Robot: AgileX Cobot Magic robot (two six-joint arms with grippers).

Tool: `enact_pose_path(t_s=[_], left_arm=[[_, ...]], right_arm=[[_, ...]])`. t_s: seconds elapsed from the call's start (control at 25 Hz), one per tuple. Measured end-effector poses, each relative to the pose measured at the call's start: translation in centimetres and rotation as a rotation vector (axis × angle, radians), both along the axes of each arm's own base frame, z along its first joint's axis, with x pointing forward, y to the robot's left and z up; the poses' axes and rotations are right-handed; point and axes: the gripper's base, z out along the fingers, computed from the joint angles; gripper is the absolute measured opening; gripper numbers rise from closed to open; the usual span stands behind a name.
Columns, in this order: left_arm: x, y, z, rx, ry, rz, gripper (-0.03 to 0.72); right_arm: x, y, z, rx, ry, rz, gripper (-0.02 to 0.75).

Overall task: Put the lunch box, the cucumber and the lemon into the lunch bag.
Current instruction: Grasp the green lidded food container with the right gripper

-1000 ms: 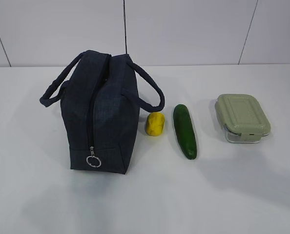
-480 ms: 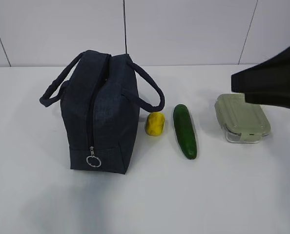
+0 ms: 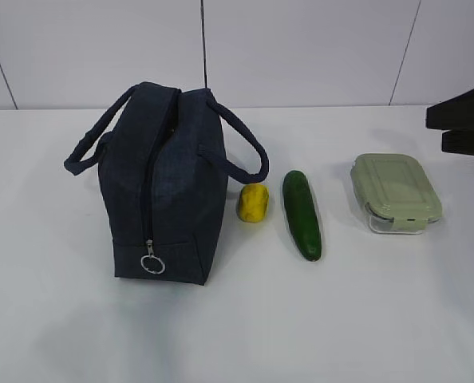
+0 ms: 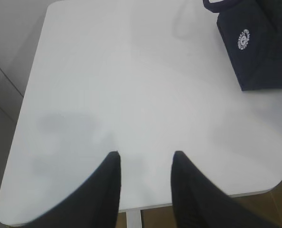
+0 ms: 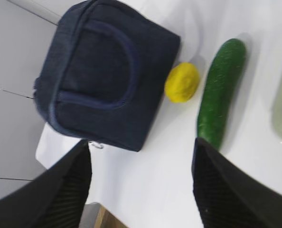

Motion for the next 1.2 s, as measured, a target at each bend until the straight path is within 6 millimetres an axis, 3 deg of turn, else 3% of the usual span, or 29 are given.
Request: enact_pose_path(t_s=[0.48, 0.8, 0.96, 1.2], left_arm=[[0.0, 0.0, 0.0, 0.002, 0.0, 0.001, 0.241], [0.0, 0.0, 0.0, 0.002, 0.0, 0.001, 0.241], [0.0, 0.0, 0.0, 0.002, 0.0, 0.001, 0.239], [0.0, 0.0, 0.0, 0.002, 0.0, 0.001, 0.239]], right_arm=[[6.7, -4.4, -6.4, -0.049, 0.117, 0.029, 0.494], [7.9, -8.9, -6.4, -0.15, 0.11, -0.013, 0.521], [8.7, -9.5, -6.7, -0.168, 0.105, -0.008, 0.596], [9.8, -10.1, -9.2, -0.139, 0.152, -0.011, 0.619]])
